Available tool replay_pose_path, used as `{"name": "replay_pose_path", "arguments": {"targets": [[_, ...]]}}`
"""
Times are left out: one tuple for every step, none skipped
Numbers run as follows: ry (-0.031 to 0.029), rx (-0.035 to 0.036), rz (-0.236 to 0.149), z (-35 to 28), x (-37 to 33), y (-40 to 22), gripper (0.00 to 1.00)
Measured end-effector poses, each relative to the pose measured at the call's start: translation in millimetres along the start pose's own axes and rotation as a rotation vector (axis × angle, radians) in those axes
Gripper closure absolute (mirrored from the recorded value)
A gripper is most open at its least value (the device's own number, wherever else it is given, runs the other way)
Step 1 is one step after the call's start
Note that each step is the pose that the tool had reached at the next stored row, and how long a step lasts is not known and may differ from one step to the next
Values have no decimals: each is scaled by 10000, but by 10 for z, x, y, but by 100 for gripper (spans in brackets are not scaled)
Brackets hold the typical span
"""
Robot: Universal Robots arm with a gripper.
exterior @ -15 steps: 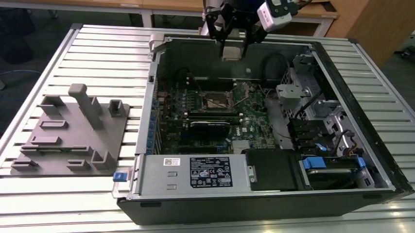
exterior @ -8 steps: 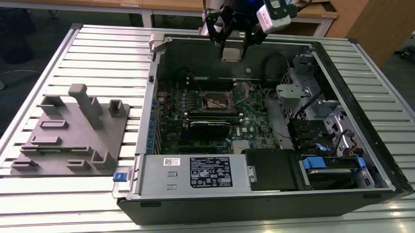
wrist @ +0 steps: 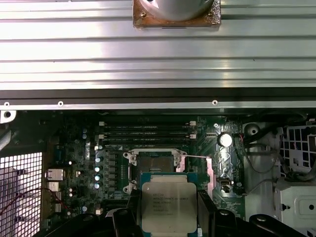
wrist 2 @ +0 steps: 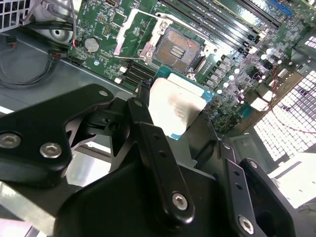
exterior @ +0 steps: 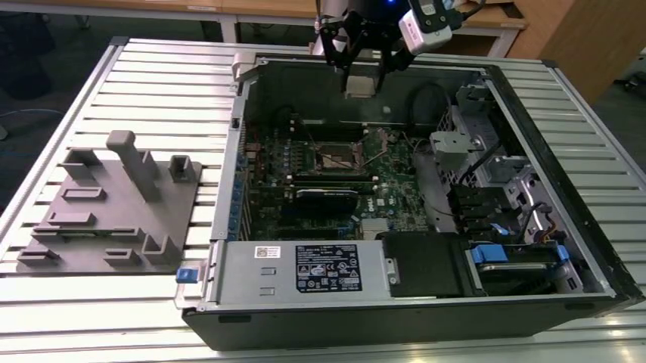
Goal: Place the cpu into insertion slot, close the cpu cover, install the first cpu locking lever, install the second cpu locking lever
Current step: 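Place the cpu into insertion slot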
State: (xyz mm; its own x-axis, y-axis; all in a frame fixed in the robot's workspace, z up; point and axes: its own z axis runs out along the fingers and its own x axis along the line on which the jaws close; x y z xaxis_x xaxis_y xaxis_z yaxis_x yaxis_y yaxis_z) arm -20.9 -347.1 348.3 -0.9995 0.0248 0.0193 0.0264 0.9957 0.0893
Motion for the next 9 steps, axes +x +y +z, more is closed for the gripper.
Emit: {"name": "replay_pose_path", "arguments": {"targets": [[0,0,0,0,0,0,46],[0,0,0,0,0,0,46],[0,0,0,0,0,0,46],[0,0,-1,0,0,0,46],[0,0,0,1,0,0,46],[-1,-1,1,2,2,0,46],[-1,-1,1,3,4,0,46],[-1,-1,1,5,7,-1,46],[-1,-1,0,7,11,-1,46]]}}
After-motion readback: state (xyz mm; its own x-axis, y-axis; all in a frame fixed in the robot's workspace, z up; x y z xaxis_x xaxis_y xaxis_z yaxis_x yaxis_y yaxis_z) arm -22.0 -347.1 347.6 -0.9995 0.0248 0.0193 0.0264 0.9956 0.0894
